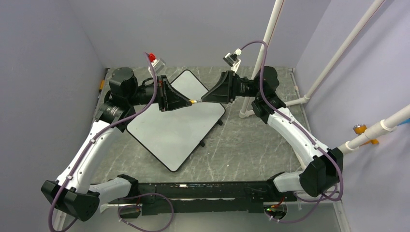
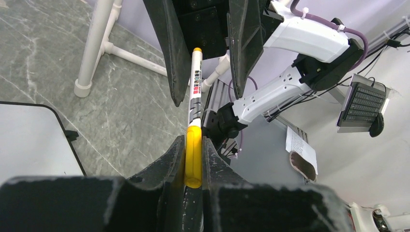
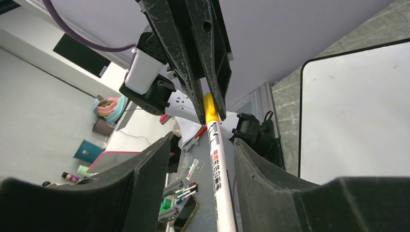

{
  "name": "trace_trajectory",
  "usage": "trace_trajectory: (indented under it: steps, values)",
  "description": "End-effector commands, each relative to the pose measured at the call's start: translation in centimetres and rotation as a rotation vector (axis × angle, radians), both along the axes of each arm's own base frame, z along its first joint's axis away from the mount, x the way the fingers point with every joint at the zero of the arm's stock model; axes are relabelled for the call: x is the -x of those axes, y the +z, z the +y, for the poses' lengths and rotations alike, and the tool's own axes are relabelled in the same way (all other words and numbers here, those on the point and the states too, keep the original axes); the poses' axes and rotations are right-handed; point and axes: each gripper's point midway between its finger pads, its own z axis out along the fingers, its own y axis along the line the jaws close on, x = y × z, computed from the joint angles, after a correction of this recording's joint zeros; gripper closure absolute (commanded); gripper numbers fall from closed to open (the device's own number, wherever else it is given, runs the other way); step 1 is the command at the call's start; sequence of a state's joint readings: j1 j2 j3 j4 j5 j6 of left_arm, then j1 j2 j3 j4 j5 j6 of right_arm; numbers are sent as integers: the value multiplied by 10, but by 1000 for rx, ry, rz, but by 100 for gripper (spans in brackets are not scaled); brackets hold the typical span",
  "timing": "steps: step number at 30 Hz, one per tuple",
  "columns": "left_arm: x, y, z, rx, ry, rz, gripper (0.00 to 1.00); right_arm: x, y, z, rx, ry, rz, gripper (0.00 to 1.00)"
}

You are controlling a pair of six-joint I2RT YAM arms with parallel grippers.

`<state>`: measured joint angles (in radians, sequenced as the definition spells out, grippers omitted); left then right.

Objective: Write a sentence on the whiteboard
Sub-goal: Open the pen cap from the whiteboard marker.

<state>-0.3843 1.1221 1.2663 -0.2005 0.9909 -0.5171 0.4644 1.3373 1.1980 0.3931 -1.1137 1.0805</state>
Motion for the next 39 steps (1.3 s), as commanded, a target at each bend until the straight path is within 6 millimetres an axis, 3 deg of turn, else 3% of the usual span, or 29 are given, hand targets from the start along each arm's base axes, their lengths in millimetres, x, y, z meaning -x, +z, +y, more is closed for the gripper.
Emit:
trace_trajectory:
  steps: [1,10,19,39]
  values:
    - [6,19,1,23,-36,-66,100,9,19,0,-26,38,-89,48]
    - [7,18,1,11,-38,-74,100,15,16,6,-18,74,-92,61]
    - [7,19,1,0,-46,-80,100,24,13,11,-8,107,-115,66]
    - [5,12,0,0,-45,-62,100,22,12,21,-12,115,-103,71]
